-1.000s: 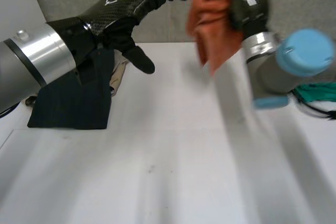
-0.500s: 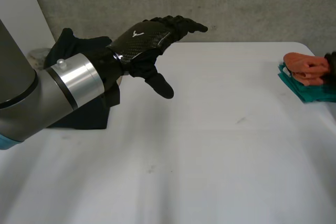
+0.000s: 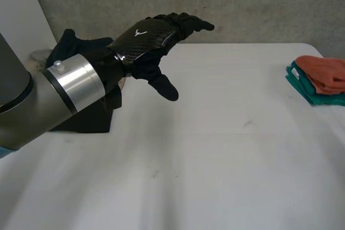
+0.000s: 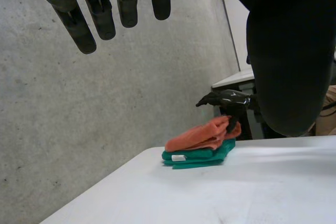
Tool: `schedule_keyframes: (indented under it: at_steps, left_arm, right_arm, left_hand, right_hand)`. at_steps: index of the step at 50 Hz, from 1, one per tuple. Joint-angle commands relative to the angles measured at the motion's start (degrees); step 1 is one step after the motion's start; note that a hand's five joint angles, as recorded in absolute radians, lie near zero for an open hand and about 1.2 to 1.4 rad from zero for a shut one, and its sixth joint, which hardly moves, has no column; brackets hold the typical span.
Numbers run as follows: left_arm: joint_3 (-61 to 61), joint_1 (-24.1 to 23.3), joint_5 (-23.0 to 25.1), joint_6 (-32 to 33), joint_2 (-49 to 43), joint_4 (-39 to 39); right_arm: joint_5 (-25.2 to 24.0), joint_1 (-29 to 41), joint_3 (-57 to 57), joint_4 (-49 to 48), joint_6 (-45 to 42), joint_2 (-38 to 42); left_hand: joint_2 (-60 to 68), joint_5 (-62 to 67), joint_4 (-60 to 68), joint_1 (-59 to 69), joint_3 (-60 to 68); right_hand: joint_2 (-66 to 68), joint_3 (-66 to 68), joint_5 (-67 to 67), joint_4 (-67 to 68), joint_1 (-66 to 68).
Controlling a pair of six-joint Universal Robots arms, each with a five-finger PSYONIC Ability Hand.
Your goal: Fold the laundry.
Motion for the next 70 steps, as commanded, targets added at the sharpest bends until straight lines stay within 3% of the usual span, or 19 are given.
schedule_keyframes:
  at_steps: [1, 6, 7, 11, 16, 18, 22, 24, 26, 29, 32, 38, 44, 50, 53, 54, 56, 62, 70]
  left_arm:
    - [-0.6, -0.4, 0.0, -0.1, 0.7, -0.2]
    - [-0.7, 0.1, -0.2, -0.1, 2.3, -0.1]
    - [-0.7, 0.2, -0.3, -0.2, 2.5, -0.1]
    - [0.3, 0.8, -1.5, -0.7, 3.8, 0.5]
    - [4.0, 1.6, -8.0, -2.7, 5.2, 1.8]
    - [6.5, 2.6, -14.2, -3.5, 5.6, 1.5]
    - [11.6, 6.6, -25.2, -2.3, 4.8, -0.4]
    - [14.7, 10.6, -29.7, 1.1, 2.5, -2.5]
    - [16.5, 12.7, -30.6, 4.1, 0.3, -4.0]
    - [19.2, 16.5, -29.5, 12.0, -5.6, -6.5]
    - [21.0, 19.7, -28.0, 17.8, -12.7, -6.4]
    - [24.1, 23.4, -24.1, 21.5, -26.6, 0.9]
    - [29.9, 24.9, -18.7, 20.2, -41.4, 14.4]
    - [37.9, 25.6, -18.4, 20.7, -52.0, 15.7]
    - [41.6, 25.2, -18.2, 21.2, -55.6, 13.4]
    - [42.9, 25.0, -18.6, 21.6, -56.4, 12.4]
    - [43.6, 24.8, -19.0, 22.1, -56.5, 11.9]
    - [38.8, 22.8, -25.1, 22.4, -46.0, 13.2]
    - [28.4, 17.3, -21.7, 12.1, -26.4, 15.8]
  right_arm:
    - [6.9, -0.2, -1.0, 24.1, -19.2, -7.8]
    - [24.2, 0.3, -5.7, 31.1, -32.9, -12.2]
    - [30.4, 1.0, -7.8, 30.4, -35.5, -13.3]
    - [41.6, 4.4, -11.6, 22.4, -36.4, -17.6]
    - [36.6, 10.4, -6.6, 5.5, -31.5, -24.8]
    - [33.1, 13.3, -2.9, 0.3, -28.6, -27.5]
    - [19.0, 21.5, 10.4, -10.0, -18.1, -33.9]
    - [14.7, 24.4, 14.5, -10.9, -14.6, -35.4]
    - [9.6, 28.8, 20.1, -10.2, -10.6, -36.8]
    - [6.4, 33.1, 25.6, -5.4, -9.3, -37.1]
    - [7.6, 35.9, 27.6, 0.9, -9.8, -36.4]
    - [14.5, 40.2, 30.5, 14.1, -15.5, -31.8]
    - [18.8, 41.8, 35.5, 13.2, -21.9, -30.2]
    - [18.8, 40.4, 39.8, 9.9, -21.6, -30.5]
    - [18.7, 39.1, 41.2, 8.7, -20.8, -31.3]
    - [18.7, 38.8, 41.4, 8.5, -20.6, -31.4]
    - [18.7, 37.7, 41.8, 8.1, -20.0, -31.8]
    - [18.7, 36.4, 41.4, 7.9, -19.2, -32.3]
    - [18.9, 36.4, 41.5, 7.3, -17.0, -33.4]
  left_hand:
    - [-1.6, -2.8, -1.6, -0.1, -2.1]
    - [-1.6, -2.8, -1.6, -0.1, -2.1]
    - [-1.6, -2.8, -1.6, -0.1, -2.1]
    - [-1.6, -2.8, -1.6, -0.1, -2.1]
    - [-1.6, -2.8, -1.6, -0.1, -2.1]
    - [-1.6, -2.8, -1.6, -0.1, -2.1]
    - [-1.6, -2.8, -1.6, -0.1, -2.1]
    - [-1.6, -2.8, -1.6, -0.1, -2.1]
    - [-1.6, -2.8, -1.6, -0.1, -2.1]
    - [-1.6, -2.8, -1.6, -0.1, -2.1]
    - [-1.6, -2.8, -1.6, -0.1, -2.1]
    - [-1.6, -2.8, -1.6, -0.1, -2.1]
    - [-1.6, -2.8, -1.6, -0.1, -2.1]
    - [-1.6, -2.8, -1.6, -0.1, -2.1]
    - [14.2, 13.0, 14.2, 15.7, 13.6]
    - [38.6, 37.4, 38.6, 40.1, 38.0]
    - [68.3, 67.1, 68.3, 69.8, 67.7]
    - [68.4, 67.2, 68.4, 69.9, 67.9]
    - [68.4, 67.2, 68.4, 69.9, 67.9]
  right_hand:
    - [-2.1, -2.3, -2.8, -2.7, -2.9]
    - [-2.1, -2.3, -2.8, -2.7, -2.9]
    - [-2.1, -2.3, -2.8, -2.7, -2.9]
    - [-2.1, -2.3, -2.8, -2.7, -2.9]
    - [-2.1, -2.3, -2.8, -2.7, -2.9]
    - [-2.1, -2.3, -2.8, -2.7, -2.9]
    - [-2.1, -2.3, -2.8, -2.7, -2.9]
    - [-2.1, -2.3, -2.8, -2.7, -2.9]
    - [-2.1, -2.3, -2.8, -2.7, -2.9]
    - [-2.1, -2.3, -2.8, -2.7, -2.9]
    - [-2.1, -2.3, -2.8, -2.7, -2.9]
    - [-2.1, -2.3, -2.8, -2.7, -2.9]
    - [-2.1, -2.3, -2.8, -2.7, -2.9]
    - [-2.1, -2.3, -2.8, -2.7, -2.9]
    - [-2.1, -2.3, -2.8, -2.7, -2.9]
    - [-2.1, -2.3, -2.8, -2.7, -2.9]
    - [-2.1, -2.3, -2.8, -2.7, -2.9]
    - [-2.1, -2.3, -2.8, -2.7, -2.9]
    - [-2.1, -2.3, -2.8, -2.7, -2.9]
